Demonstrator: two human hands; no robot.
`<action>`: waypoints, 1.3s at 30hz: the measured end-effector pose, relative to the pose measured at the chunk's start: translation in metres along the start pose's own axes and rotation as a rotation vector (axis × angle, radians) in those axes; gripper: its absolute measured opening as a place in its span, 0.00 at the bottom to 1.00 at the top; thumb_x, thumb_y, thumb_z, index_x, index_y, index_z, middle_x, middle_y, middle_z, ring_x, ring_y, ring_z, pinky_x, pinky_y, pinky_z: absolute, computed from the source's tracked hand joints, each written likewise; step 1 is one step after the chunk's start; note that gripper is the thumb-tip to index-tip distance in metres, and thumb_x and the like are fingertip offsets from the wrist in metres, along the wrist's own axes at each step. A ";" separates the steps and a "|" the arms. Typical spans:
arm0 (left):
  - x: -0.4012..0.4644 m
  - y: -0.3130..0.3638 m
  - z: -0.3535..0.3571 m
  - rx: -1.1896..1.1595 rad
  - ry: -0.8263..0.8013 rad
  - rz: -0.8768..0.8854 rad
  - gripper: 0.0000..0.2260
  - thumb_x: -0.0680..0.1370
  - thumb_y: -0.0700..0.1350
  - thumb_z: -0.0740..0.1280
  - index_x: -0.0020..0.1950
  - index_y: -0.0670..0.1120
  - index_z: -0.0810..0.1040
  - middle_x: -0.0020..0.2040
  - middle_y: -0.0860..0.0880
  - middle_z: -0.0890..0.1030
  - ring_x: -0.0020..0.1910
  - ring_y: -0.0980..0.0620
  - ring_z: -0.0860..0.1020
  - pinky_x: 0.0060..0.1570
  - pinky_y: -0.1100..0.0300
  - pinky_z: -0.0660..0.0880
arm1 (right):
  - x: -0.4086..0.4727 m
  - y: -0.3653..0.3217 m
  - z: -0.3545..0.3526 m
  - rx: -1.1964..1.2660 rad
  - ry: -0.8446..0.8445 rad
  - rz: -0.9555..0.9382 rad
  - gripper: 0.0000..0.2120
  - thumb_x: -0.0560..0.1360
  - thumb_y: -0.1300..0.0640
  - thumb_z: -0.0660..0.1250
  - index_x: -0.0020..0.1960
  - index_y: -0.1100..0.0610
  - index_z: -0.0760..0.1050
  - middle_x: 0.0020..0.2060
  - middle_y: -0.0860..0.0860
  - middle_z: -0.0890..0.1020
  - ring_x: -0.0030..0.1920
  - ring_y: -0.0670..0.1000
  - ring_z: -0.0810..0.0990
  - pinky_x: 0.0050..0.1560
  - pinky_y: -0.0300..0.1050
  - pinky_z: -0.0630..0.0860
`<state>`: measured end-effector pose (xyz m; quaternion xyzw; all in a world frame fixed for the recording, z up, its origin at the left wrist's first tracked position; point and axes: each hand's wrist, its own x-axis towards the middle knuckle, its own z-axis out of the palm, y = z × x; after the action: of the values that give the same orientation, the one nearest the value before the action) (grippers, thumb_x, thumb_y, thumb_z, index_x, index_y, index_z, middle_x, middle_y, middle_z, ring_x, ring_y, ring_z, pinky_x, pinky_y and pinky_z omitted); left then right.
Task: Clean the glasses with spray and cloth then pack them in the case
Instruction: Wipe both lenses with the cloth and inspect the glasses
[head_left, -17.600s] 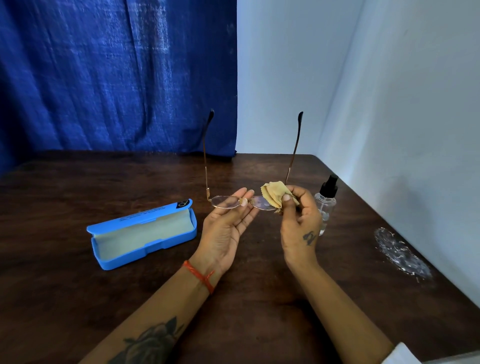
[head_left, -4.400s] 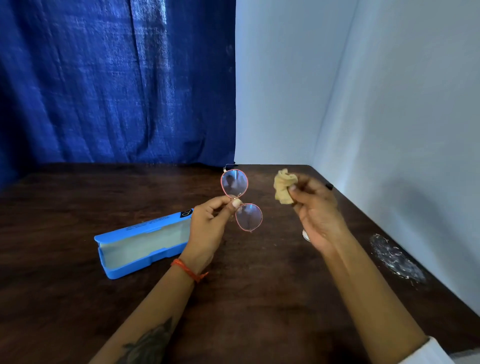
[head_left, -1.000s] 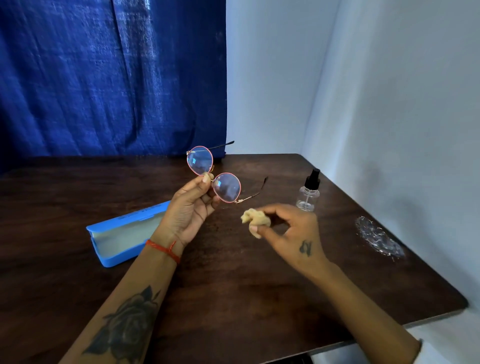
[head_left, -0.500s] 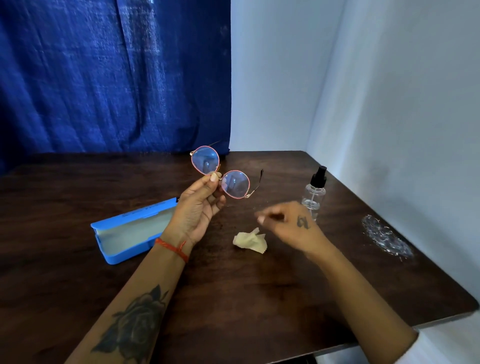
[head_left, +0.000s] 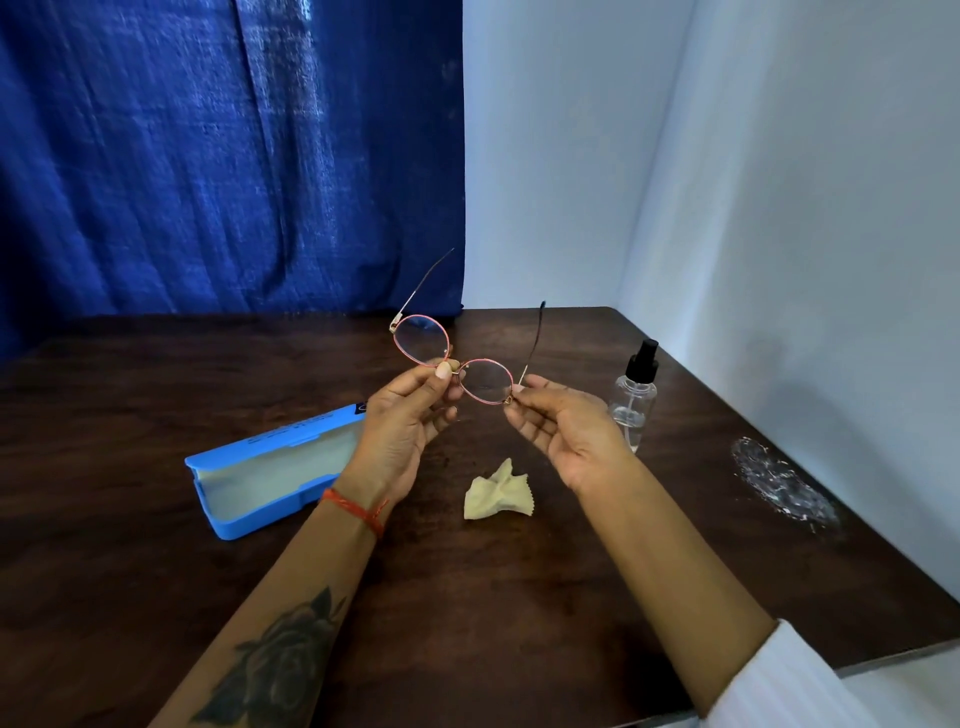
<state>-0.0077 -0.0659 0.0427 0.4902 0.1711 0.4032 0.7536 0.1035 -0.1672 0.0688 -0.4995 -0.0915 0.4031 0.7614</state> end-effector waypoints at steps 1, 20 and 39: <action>0.000 0.001 0.000 0.020 -0.001 0.009 0.07 0.75 0.41 0.64 0.47 0.48 0.81 0.43 0.53 0.83 0.41 0.58 0.78 0.39 0.66 0.76 | 0.001 -0.001 -0.001 -0.014 0.006 -0.031 0.09 0.71 0.72 0.67 0.51 0.65 0.76 0.31 0.55 0.83 0.30 0.47 0.82 0.31 0.37 0.80; 0.002 0.014 -0.008 0.124 0.045 0.133 0.10 0.75 0.39 0.65 0.50 0.52 0.81 0.40 0.54 0.78 0.40 0.59 0.75 0.42 0.66 0.75 | 0.007 -0.017 -0.039 -0.980 -0.083 -1.064 0.14 0.72 0.65 0.69 0.54 0.52 0.79 0.46 0.46 0.83 0.47 0.44 0.81 0.49 0.34 0.76; -0.006 0.026 -0.026 1.262 -0.290 0.561 0.12 0.71 0.35 0.70 0.50 0.47 0.83 0.33 0.54 0.73 0.36 0.57 0.73 0.35 0.68 0.70 | 0.007 -0.043 -0.056 -1.315 -0.437 -0.784 0.12 0.74 0.64 0.67 0.51 0.49 0.80 0.45 0.41 0.80 0.43 0.33 0.75 0.44 0.23 0.68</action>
<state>-0.0397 -0.0499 0.0526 0.9081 0.1372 0.3367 0.2079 0.1614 -0.2084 0.0754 -0.6876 -0.6271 0.0581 0.3615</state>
